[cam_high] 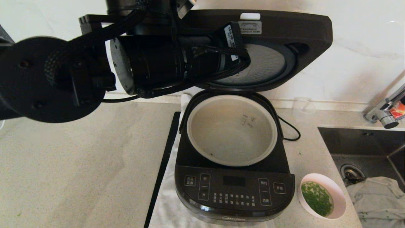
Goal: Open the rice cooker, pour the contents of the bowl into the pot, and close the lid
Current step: Open the rice cooker
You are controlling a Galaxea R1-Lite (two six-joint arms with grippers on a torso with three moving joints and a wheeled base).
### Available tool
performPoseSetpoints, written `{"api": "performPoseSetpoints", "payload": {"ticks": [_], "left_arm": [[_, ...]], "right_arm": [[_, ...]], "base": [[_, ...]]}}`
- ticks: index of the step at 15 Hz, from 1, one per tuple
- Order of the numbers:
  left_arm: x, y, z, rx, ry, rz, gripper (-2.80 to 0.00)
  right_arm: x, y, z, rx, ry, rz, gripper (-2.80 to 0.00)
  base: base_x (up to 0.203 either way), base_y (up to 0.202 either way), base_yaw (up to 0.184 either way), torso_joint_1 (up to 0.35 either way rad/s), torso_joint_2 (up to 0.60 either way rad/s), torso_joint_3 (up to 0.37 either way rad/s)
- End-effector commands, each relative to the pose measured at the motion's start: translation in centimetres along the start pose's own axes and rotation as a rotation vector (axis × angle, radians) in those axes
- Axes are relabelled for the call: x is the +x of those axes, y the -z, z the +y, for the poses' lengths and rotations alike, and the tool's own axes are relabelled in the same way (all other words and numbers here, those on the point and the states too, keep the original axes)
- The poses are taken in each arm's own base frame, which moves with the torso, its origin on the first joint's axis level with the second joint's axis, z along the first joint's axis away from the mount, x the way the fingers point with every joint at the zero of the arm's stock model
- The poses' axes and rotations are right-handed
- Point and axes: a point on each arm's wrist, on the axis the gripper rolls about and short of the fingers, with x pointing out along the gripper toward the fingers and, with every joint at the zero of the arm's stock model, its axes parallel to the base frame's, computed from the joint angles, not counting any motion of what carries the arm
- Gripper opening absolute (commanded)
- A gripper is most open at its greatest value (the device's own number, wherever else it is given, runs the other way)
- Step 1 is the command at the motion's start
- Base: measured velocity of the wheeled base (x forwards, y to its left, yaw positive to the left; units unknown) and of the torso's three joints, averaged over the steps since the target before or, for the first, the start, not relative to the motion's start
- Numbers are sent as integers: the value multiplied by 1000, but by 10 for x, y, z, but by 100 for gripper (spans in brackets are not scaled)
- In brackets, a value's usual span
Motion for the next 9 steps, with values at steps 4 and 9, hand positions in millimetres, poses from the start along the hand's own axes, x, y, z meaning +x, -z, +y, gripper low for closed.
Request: {"api": "performPoseSetpoints", "payload": {"ticks": [4,9], "left_arm": [[14,-5,2,43,-28,-70,-280],[28,1,9,97,-38,-86,-280]], "right_arm": [[0,0,0,0,0,1,-280],[0,0,0,0,0,1,-280]], "base": [[0,0,0,0,0,0],[0,0,0,0,0,0]]}}
